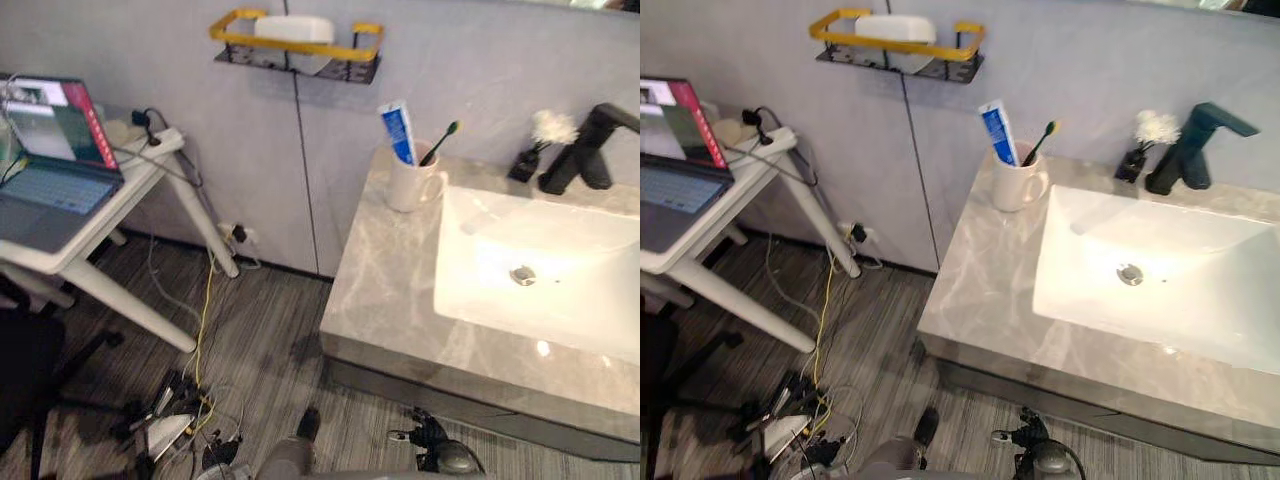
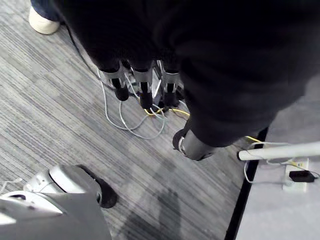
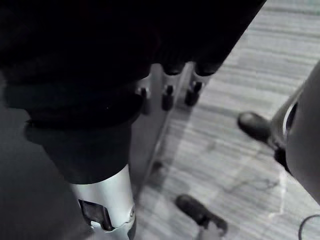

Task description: Organize washtable

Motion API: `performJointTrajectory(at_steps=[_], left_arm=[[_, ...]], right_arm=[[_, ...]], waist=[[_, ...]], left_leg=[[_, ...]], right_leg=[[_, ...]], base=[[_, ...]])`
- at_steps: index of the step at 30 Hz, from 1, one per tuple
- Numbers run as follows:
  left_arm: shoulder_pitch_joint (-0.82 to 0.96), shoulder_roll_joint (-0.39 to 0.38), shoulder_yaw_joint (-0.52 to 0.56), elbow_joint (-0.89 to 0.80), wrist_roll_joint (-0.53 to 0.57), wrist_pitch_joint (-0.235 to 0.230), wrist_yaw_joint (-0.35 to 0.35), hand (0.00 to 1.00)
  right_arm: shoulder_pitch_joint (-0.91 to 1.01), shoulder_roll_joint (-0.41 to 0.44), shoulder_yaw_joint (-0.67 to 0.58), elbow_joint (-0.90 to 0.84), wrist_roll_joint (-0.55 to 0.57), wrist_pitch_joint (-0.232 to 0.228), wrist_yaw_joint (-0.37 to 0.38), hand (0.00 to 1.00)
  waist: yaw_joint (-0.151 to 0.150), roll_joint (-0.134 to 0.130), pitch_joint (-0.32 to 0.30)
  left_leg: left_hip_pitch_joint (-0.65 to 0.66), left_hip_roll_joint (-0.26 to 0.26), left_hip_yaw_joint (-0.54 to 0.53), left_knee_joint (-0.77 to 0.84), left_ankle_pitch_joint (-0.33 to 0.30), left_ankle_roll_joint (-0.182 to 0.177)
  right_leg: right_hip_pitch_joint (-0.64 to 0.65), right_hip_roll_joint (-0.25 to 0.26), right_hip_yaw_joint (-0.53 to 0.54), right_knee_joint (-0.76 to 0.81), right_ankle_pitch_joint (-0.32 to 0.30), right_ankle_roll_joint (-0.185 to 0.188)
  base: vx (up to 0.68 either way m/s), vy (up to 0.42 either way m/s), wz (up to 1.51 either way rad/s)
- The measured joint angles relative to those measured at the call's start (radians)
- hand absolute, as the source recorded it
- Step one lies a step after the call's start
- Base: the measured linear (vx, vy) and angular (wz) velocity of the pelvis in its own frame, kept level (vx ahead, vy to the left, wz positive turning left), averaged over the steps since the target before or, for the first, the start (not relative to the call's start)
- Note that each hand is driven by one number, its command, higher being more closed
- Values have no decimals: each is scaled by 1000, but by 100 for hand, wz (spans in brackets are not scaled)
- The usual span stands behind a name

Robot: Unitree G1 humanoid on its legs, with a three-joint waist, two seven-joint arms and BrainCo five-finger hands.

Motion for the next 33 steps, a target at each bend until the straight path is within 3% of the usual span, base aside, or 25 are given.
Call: performJointTrajectory(at_steps=[1, 2, 4, 5, 6, 8, 9, 10, 11, 12, 13, 15, 18, 19, 20, 21, 24, 25, 26, 27, 28, 29, 30, 31, 33], left_arm=[[2, 0, -1, -9, 0, 0, 6, 0], [0, 11, 1, -37, 0, -4, 9, 0], [16, 7, 3, -36, 0, -5, 12, 0], [34, -9, 4, -36, 1, -6, 12, 0], [37, -6, 4, -31, 1, -8, 12, 0], [36, 10, 0, -18, 1, -19, 10, 0], [27, 34, 2, -4, 1, -23, 8, 0], [32, 23, 2, 13, 2, -18, 10, 0], [43, 20, 3, 40, 3, -15, 12, 0], [35, 28, -1, 58, 9, -15, 8, 0], [28, 53, -17, 60, 12, -17, 10, 0], [29, 72, -46, 67, 15, -18, 9, 0], [25, 100, -83, 82, 20, -20, 9, 0], [20, 100, -84, 103, 20, -22, 9, 0], [21, 99, -84, 104, 21, -21, 11, 0], [20, 97, -84, 109, 21, -20, 12, 0], [21, 96, -79, 109, 21, -20, 13, 0], [20, 94, -66, 109, 22, -20, 12, 0], [15, 85, -30, 114, 23, -16, 11, 0], [20, 63, -14, 127, 24, -15, 9, 0], [37, 38, 7, 133, 26, -18, 7, 0], [40, 50, 19, 134, 27, -21, 9, 0], [36, 74, 19, 138, 28, -20, 11, 0], [33, 80, 18, 142, 28, -19, 10, 0], [21, 72, 0, 150, 29, -16, 10, 0]], right_arm=[[2, 1, 7, -1, -9, 0, 0, 0], [4, 17, 21, -3, -18, -2, 0, 0], [2, 7, 21, -12, -19, -2, 0, 0], [8, -4, 16, -38, -19, -3, -1, 0], [2, -2, -20, -47, -18, -4, -3, 0], [2, 14, -49, -50, -17, -10, 0, 0], [-2, 30, -83, -37, -15, -18, 0, 0], [2, 27, -90, -37, -15, -22, 0, 0], [11, 20, -117, -47, -8, -25, -4, 0], [16, 22, -140, -45, -8, -23, -6, 0], [31, 35, -150, -45, -8, -21, -13, 0], [43, 51, -147, -45, -8, -19, -17, 0], [46, 52, -112, -55, -11, -15, -17, 0], [40, 44, -86, -62, -17, -11, -13, 0], [46, 39, -83, -80, -19, -12, -14, 0], [61, 31, -80, -89, -19, -15, -14, 0], [67, 30, -80, -78, -19, -18, -12, 0], [68, 28, -83, -62, -18, -24, -10, 0], [65, 22, -102, -50, -17, -29, 1, 0], [59, 3, -115, -25, -18, -31, 3, 0], [56, -18, -131, -7, -18, -26, 4, 0], [61, -20, -127, 20, -18, -26, 4, 0], [48, -24, -124, 66, -17, -22, 6, 0], [36, -30, -115, 81, -18, -19, 9, 0], [29, -44, -101, 70, -18, -22, 6, 0]], waist=[[-1, -6, 0], [4, -52, 13], [3, -41, 11], [1, -17, 12], [-2, -10, 11], [-6, -33, 2], [-2, -61, 11], [-6, -40, 3], [-23, -23, -7], [-36, -15, -10], [-49, -49, 0], [-49, -53, 4], [-50, -72, -1], [-54, -59, 0], [-56, -56, 2], [-61, -53, 3], [-54, -59, 0], [-55, -75, -5], [-53, -64, -4], [-43, -27, -21], [-36, -5, -39], [-50, -29, -38], [-45, -91, -47], [-37, -101, -49], [-21, -73, -60]], left_leg=[[-6, 5, 31, -7, -15, 20], [-51, 4, 120, 101, -39, 29], [-79, 20, 135, 280, -65, 17], [-79, 48, 146, 342, -114, -19], [-72, 34, 149, 350, -122, -23], [-44, 13, 107, 267, -116, -43], [-47, 8, 71, 398, -220, -31], [-50, 34, 64, 467, -262, -41], [-26, 70, 61, 450, -323, -92], [-12, 56, 70, 430, -347, -56], [-13, 26, 89, 429, -334, -52], [-20, 15, 119, 449, -335, -47], [-21, 13, 210, 439, -340, 15], [-13, 37, 271, 405, -303, 59], [-4, 37, 284, 389, -291, 62], [16, 38, 307, 361, -263, 68], [30, 37, 339, 347, -236, 57], [27, 33, 350, 354, -231, 52], [20, 25, 338, 344, -233, 35], [26, 31, 301, 279, -227, 35], [30, 47, 316, 202, -162, 48], [30, 19, 353, 160, -105, 65], [15, -7, 400, 151, -86, 62], [-2, -6, 421, 153, -83, 56], [-38, 4, 450, 117, -43, 52]], right_leg=[[-7, -8, -16, 4, 1, -2], [-21, -63, -48, 1, 14, -4], [-27, -85, -52, 34, 15, -3], [-30, -91, -54, 67, 16, -1], [-35, -88, -52, 72, 21, -9], [-38, -81, -33, 13, 45, -42], [-43, -112, -21, 4, 85, 20], [-45, -103, -9, 14, 94, 20], [-61, -93, -6, 34, 102, 17], [-76, -105, 0, 45, 110, 21], [-92, -130, 24, 47, 132, 7], [-116, -144, 57, 53, 163, -31], [-183, -160, 104, 55, 279, -72], [-231, -169, 82, 192, 218, -97], [-252, -181, 73, 303, 160, -104], [-268, -200, 84, 554, 50, -105], [-236, -215, 98, 804, 7, -114], [-212, -228, 89, 798, 7, -101], [-210, -196, 36, 733, 6, -87], [-168, -126, 44, 594, -8, -84], [-140, -114, 3, 595, -55, -114], [-89, -163, -33, 672, -109, -100], [-41, -173, -16, 558, -114, -29], [-39, -146, -4, 478, -140, 15], [-8, -52, 23, 203, -134, 22]], base=[[-122, 99, 85], [-49, 106, 51], [20, 134, 18], [-2, 185, -11], [-38, 207, -13], [-127, 131, -9], [-78, 148, -29], [-56, 223, -44], [-96, 264, -28], [-177, 320, -20], [-186, 261, -20], [-200, 193, -44], [-270, 186, -87], [-270, 88, -70], [-299, 73, -69], [-183, 33, -38], [-174, -63, -36], [-152, -45, -45], [-148, 3, -70], [-151, 31, -92], [-136, 5, -74], [-116, -92, -69], [-74, -121, -63], [-106, -153, -108], [-157, -83, -115]])
